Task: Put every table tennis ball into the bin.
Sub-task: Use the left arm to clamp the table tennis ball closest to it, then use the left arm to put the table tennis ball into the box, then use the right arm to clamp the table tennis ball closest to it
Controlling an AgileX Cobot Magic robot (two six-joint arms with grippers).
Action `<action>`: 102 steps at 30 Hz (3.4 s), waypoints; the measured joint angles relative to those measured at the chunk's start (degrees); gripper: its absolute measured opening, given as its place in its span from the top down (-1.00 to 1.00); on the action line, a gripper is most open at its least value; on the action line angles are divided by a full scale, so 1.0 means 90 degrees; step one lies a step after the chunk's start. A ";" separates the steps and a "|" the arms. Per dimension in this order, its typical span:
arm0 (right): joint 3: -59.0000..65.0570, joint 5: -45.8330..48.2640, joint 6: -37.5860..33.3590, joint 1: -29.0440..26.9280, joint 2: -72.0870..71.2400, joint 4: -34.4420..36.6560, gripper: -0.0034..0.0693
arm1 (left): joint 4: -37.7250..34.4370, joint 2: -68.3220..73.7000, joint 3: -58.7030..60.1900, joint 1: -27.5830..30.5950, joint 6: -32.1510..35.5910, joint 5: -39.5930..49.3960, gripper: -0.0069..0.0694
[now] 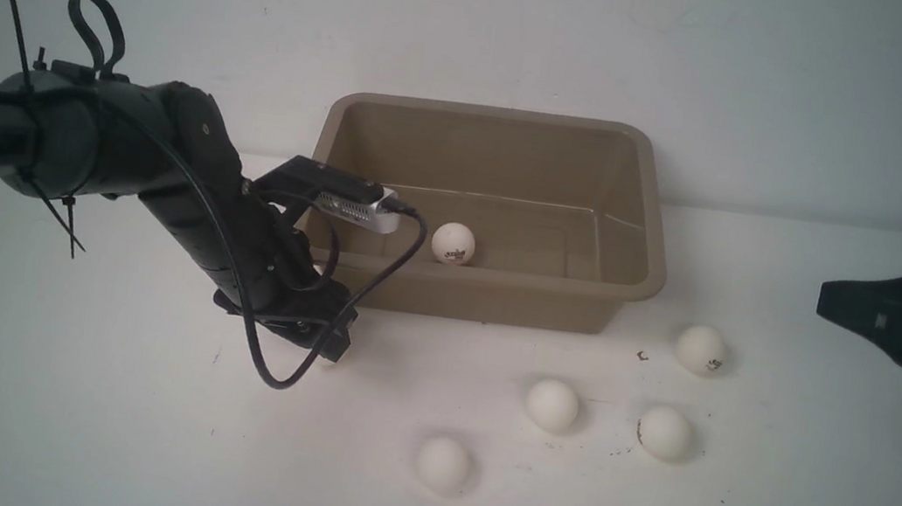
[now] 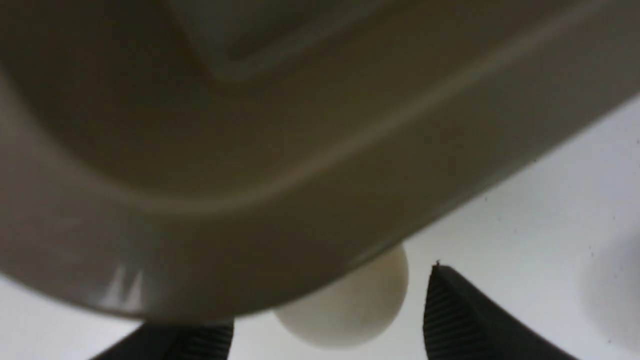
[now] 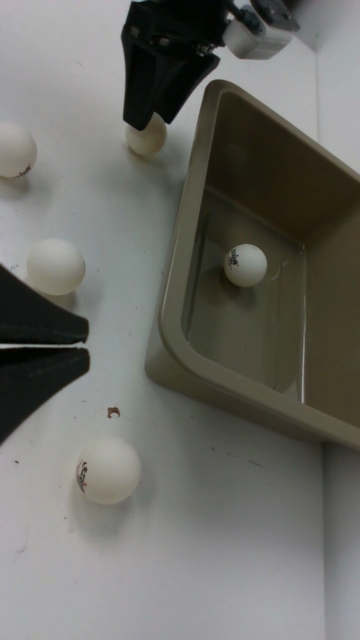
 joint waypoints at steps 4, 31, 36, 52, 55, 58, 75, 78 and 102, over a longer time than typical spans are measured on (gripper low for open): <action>0.0000 0.0000 0.0002 0.0000 0.0000 0.0000 0.91 | -0.0317 0.0094 0.0000 0.0000 0.0217 -0.0114 -0.38; -0.0005 0.0110 0.0002 0.0000 0.0000 0.0000 0.91 | -0.0770 -0.1224 -0.1327 -0.0380 0.0988 -0.0858 -0.11; -0.0005 0.0004 0.0078 0.0000 0.0000 0.0000 0.91 | -0.0301 -0.0294 -0.1982 -0.0381 0.1018 -0.0691 -0.11; -0.0005 -0.0357 0.0164 0.0000 0.0000 0.0000 0.89 | 0.0194 0.0686 -0.2500 -0.0375 0.0966 -0.0216 -0.61; -0.0005 -0.0363 0.0164 0.0000 0.0000 0.0000 0.88 | 0.0224 0.0523 -0.2797 -0.0323 0.0731 0.0518 -0.60; -0.0005 -0.0291 0.0106 0.0000 0.0003 0.0000 0.88 | 0.0243 -0.0072 -0.3208 -0.0191 0.0457 0.1599 -0.52; -0.0323 0.1000 -0.1055 0.0286 -0.0004 0.0000 0.85 | 0.0744 -0.3879 -0.3142 -0.0060 -0.0029 0.3560 -0.30; -0.0683 0.1055 -0.1063 0.0788 -0.0041 0.0000 0.85 | 0.0797 -0.4434 -0.2889 -0.0060 -0.0073 0.3576 -0.30; -0.3110 1.0126 -0.8992 0.1091 -0.0319 0.7989 0.85 | 0.1358 -0.6316 -0.0376 -0.0060 -0.0412 0.3575 -0.27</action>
